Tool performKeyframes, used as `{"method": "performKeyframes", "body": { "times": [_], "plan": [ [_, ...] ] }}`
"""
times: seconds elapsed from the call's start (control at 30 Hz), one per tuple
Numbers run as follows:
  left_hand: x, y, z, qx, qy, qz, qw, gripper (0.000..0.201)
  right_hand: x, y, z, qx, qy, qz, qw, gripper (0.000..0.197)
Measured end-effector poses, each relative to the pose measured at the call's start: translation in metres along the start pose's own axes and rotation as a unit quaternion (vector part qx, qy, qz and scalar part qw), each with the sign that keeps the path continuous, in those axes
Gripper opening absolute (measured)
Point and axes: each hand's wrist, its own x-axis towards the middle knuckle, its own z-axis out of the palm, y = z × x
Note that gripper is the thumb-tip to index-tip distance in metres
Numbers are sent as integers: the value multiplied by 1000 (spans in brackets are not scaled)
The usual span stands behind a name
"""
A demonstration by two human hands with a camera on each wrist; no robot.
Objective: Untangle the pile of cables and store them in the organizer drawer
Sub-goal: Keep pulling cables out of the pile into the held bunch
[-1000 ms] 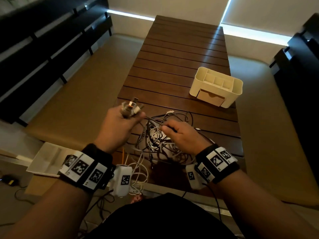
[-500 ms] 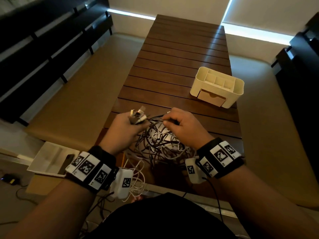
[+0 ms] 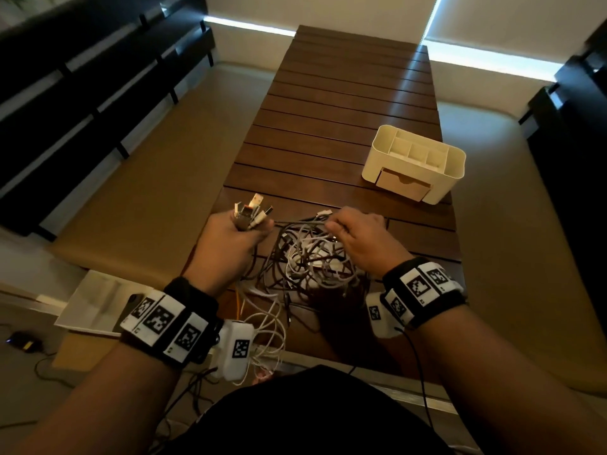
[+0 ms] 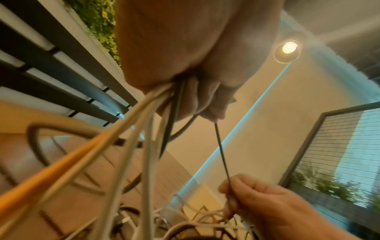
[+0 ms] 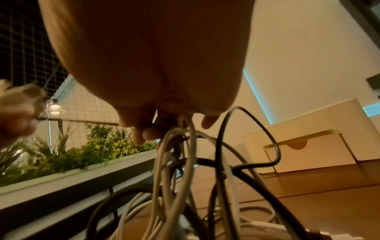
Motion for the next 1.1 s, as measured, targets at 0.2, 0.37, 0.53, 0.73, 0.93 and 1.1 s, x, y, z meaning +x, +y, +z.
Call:
{"method": "performKeyframes", "body": {
  "times": [0.2, 0.37, 0.53, 0.73, 0.93, 1.1],
  "plan": [
    [0, -6, -2, 84, -17, 3, 996, 9, 3, -2, -6, 74, 37, -82, 993, 13],
    [2, 13, 17, 124, -74, 59, 988, 19, 2, -16, 9, 10, 21, -131, 991, 17],
    [5, 9, 32, 135, -140, 46, 980, 34, -1, -20, 5, 25, 35, -148, 988, 13],
    [6, 9, 23, 107, -94, 54, 988, 29, -6, -2, 0, 27, -28, -12, 999, 43],
    [5, 3, 15, 119, -72, 70, 988, 34, -3, 4, -1, -17, -27, 57, 998, 17],
    [3, 3, -2, 71, -59, 82, 992, 29, 5, 32, -3, -101, 33, 200, 974, 21]
  ]
}}
